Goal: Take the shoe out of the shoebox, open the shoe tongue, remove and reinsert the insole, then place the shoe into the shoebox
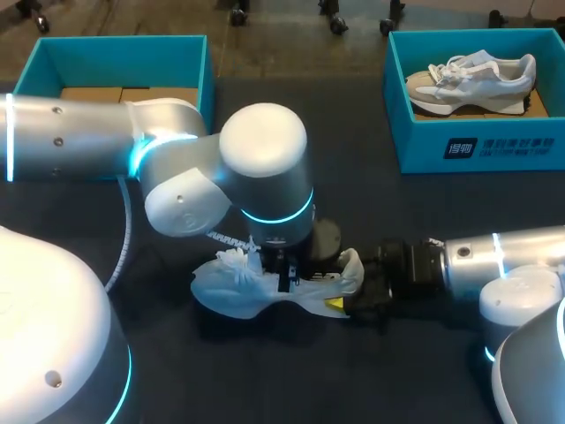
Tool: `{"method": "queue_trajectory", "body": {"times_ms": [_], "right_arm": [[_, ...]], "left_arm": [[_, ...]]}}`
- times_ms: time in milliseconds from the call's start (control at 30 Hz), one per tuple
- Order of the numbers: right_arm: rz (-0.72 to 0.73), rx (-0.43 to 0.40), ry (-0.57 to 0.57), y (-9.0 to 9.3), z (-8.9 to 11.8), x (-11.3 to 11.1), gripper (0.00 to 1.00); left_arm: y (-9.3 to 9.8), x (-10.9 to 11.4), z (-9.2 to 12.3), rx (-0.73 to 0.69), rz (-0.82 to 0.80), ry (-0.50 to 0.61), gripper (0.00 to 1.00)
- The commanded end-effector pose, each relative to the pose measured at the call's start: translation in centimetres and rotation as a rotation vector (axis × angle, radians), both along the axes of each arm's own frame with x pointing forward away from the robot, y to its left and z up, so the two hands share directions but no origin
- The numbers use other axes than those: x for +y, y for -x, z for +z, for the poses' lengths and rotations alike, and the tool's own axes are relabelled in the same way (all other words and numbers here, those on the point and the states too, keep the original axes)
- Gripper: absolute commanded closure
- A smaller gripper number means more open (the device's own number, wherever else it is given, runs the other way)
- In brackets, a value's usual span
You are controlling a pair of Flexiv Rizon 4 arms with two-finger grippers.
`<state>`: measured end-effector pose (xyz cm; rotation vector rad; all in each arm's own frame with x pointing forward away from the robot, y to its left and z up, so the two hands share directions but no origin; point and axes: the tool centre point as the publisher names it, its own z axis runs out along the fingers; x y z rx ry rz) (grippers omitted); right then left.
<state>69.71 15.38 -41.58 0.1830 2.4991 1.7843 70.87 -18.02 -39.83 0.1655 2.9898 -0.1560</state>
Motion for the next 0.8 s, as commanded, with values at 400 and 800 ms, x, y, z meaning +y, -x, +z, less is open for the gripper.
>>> {"method": "queue_trajectory", "body": {"times_ms": [400,800], "right_arm": [[0.004,0.000,0.005,0.3,0.0,0.4,1.00],[0.004,0.000,0.005,0.3,0.0,0.4,1.00]], "left_arm": [[-1.6,-0.6,3.1,-0.021,-0.002,0.048,1.00],[-1.5,-0.9,4.5,-0.030,-0.017,0.083,1.00]]}}
